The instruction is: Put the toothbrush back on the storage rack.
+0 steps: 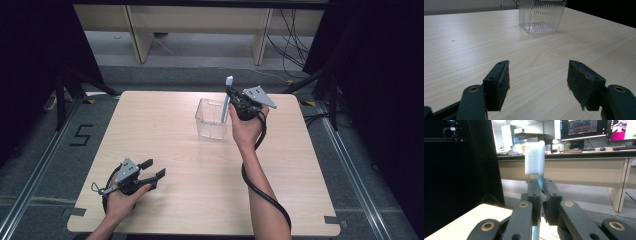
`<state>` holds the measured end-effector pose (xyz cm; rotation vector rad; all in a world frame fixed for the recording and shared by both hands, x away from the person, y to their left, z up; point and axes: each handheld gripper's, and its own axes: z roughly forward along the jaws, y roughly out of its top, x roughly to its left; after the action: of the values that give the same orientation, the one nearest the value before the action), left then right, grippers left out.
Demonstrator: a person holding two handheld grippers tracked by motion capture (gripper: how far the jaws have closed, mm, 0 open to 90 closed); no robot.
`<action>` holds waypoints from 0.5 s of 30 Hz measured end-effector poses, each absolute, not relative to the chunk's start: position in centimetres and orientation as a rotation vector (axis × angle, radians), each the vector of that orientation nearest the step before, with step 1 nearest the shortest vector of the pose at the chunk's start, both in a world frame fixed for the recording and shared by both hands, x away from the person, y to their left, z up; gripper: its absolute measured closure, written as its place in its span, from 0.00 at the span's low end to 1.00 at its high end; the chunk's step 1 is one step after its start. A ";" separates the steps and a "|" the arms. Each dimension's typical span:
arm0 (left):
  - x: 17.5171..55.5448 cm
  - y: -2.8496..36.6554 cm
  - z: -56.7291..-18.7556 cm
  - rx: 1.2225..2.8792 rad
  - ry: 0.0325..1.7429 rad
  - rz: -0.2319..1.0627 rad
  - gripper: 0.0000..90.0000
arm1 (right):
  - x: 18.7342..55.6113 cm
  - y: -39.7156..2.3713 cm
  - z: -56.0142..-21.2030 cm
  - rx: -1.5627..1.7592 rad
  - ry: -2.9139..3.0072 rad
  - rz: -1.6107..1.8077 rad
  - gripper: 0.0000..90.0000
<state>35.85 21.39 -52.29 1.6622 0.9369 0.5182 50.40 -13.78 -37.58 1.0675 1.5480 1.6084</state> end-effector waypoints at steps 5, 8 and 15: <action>35.8 21.4 -52.3 1.667 0.942 0.520 0.38 | 50.5 -13.7 -37.7 1.064 1.559 1.585 0.95; 35.8 21.4 -52.3 1.668 0.943 0.520 0.38 | 50.5 -13.8 -37.8 1.063 1.564 1.573 0.95; 35.8 21.4 -52.3 1.664 0.936 0.519 0.38 | 50.6 -13.9 -38.2 1.080 1.572 1.557 0.95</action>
<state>35.84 21.37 -52.29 1.6636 0.9358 0.5191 50.55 -13.91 -38.18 1.0797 1.5723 1.5572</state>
